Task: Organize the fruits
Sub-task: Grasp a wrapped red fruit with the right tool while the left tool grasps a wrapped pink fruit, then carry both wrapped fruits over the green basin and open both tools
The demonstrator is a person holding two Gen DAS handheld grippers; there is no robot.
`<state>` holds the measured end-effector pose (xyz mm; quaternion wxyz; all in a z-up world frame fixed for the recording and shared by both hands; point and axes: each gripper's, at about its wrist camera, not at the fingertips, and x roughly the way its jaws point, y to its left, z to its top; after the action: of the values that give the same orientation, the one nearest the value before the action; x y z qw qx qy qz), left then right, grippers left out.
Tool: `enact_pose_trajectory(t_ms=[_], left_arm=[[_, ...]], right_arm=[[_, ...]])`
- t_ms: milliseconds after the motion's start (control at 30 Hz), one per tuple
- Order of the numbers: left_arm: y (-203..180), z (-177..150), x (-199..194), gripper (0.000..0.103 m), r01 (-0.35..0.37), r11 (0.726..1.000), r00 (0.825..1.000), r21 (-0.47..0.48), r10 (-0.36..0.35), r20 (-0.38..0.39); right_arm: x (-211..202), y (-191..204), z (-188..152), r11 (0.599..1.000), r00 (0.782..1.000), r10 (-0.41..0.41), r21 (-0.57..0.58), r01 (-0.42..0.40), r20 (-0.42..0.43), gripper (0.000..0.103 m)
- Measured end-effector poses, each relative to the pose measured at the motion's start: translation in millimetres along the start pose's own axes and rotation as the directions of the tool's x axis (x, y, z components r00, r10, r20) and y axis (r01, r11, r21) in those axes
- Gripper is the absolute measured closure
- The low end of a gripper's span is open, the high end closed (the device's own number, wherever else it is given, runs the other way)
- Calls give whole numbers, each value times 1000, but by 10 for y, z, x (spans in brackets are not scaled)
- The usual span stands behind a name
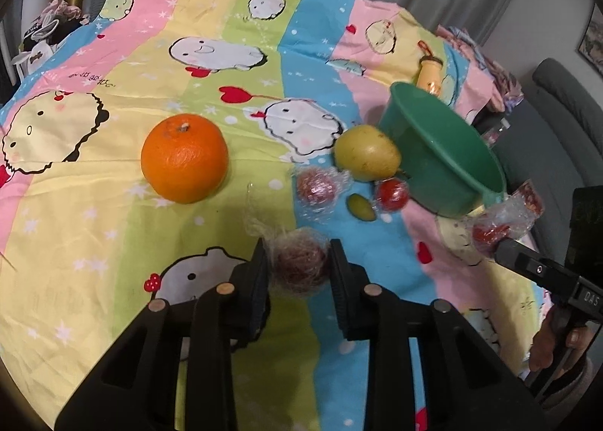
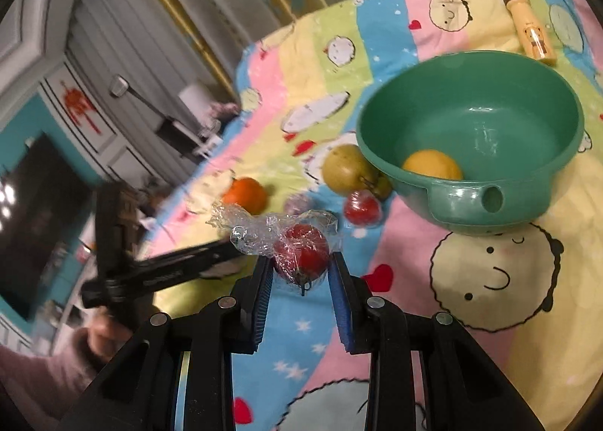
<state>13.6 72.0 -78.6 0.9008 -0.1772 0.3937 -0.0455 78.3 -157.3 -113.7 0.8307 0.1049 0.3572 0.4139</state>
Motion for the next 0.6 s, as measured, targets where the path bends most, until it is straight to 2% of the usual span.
enact_pose_trajectory(t_ms=[333, 500, 600], left_arm=[[-136, -39, -336, 73, 70, 997, 997, 8, -71, 39], [-229, 71, -457, 73, 106, 994, 992, 14, -107, 68], [-317, 153, -490, 73, 124, 992, 989, 33, -127, 80]], right_arm=[[-217, 35, 75, 993, 991, 113, 37, -116, 71, 71], [-405, -12, 126, 993, 986, 105, 42, -112, 130, 71], [-521, -63, 147, 996, 984, 74, 46, -83, 160, 71]])
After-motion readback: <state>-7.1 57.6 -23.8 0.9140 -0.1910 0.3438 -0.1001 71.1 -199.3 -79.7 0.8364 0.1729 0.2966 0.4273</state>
